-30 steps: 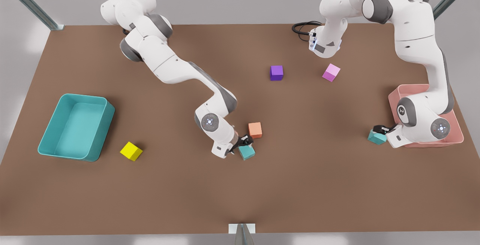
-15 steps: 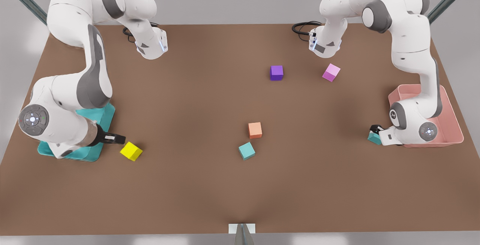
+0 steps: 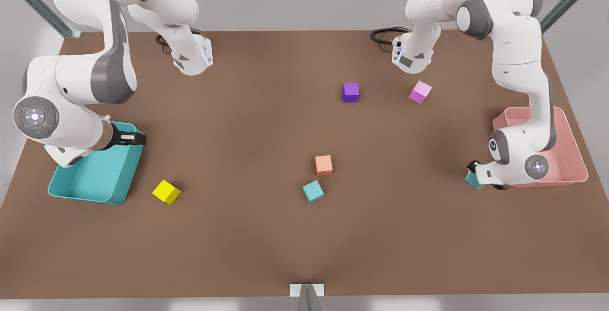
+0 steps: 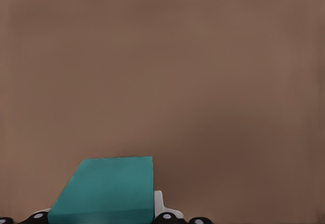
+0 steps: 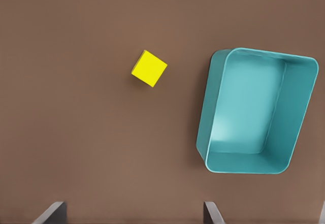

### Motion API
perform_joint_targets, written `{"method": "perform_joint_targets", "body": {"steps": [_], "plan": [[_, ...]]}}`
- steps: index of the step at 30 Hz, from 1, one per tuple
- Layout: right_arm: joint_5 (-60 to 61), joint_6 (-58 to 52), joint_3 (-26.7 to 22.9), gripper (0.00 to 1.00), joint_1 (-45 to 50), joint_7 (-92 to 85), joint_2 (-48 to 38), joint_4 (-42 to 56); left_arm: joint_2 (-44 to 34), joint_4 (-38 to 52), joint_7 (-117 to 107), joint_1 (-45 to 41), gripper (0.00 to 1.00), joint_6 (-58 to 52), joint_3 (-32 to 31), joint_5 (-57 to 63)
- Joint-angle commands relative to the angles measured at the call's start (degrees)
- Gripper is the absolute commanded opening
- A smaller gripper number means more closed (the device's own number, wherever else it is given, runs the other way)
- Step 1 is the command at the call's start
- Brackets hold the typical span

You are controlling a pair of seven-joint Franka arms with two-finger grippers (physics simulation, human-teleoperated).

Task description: Stack the two blue cubes on top of each other

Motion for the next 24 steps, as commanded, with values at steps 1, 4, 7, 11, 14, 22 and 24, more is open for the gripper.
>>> {"method": "perform_joint_targets", "body": {"steps": [1,4,7,11,14,22,24], "plan": [[0.02,0.19,0.01,1.0,0.13,-3.96,-0.12,-0.08,-3.51,0.04,-16.97,-3.67,0.62,-6.27,-0.18,-0.23],[0.98,0.19,0.1,1.0,0.22,-3.96,-0.03,-0.08,-2.91,6.27,-55.66,-15.9,0.62,-12.87,-6.85,-1.29],[0.9,0.19,0.1,1.0,0.22,-3.96,-0.03,-0.08,5.18,19.89,-85.47,-16.34,0.62,-12.78,-20.83,-1.55],[0.81,-0.16,0.02,1.0,0.04,-4.67,0.14,-0.08,16.78,35.63,-101.91,-24.69,0.62,-12.17,-21.81,-1.55],[0.72,-0.34,0.1,1.0,-0.04,-4.84,0.41,-0.08,22.58,44.59,-107.37,-28.82,0.62,-12.17,-21.72,-1.47],[0.81,-0.52,0.1,1.0,-0.04,-4.93,0.67,-0.07,26.1,46.0,-108.51,-30.49,0.62,-8.39,-21.54,-1.47],[0.9,-0.6,0.01,1.0,-0.13,-4.93,0.67,0.01,26.1,45.92,-108.51,-30.49,0.63,-8.39,-21.54,-1.47]]}}
